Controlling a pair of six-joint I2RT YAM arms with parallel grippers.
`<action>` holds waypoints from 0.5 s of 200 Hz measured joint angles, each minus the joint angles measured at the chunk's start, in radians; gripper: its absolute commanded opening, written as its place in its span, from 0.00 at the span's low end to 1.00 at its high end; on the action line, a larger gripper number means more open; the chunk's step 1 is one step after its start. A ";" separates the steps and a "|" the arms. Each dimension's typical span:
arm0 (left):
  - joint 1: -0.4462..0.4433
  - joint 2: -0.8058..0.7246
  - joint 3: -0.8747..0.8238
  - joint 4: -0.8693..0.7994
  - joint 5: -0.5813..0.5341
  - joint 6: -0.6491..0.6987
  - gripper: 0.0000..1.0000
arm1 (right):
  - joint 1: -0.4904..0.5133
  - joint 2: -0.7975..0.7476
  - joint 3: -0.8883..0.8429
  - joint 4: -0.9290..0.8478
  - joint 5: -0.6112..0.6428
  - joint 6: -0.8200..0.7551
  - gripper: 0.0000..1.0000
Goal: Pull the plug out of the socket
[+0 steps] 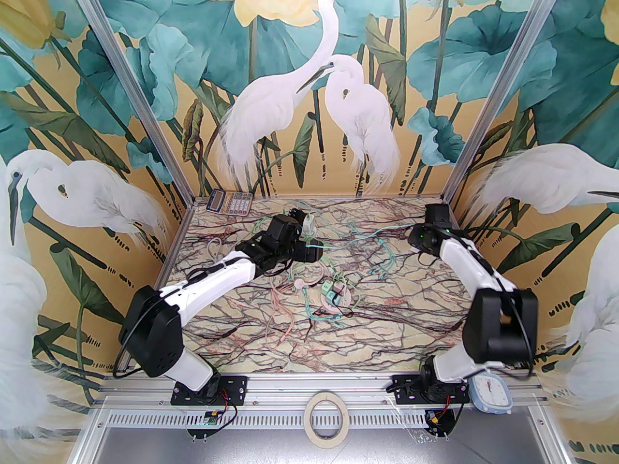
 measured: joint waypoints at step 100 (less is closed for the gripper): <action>-0.063 0.079 0.047 -0.172 -0.024 0.097 1.00 | 0.000 0.215 0.416 -0.151 0.004 -0.048 0.30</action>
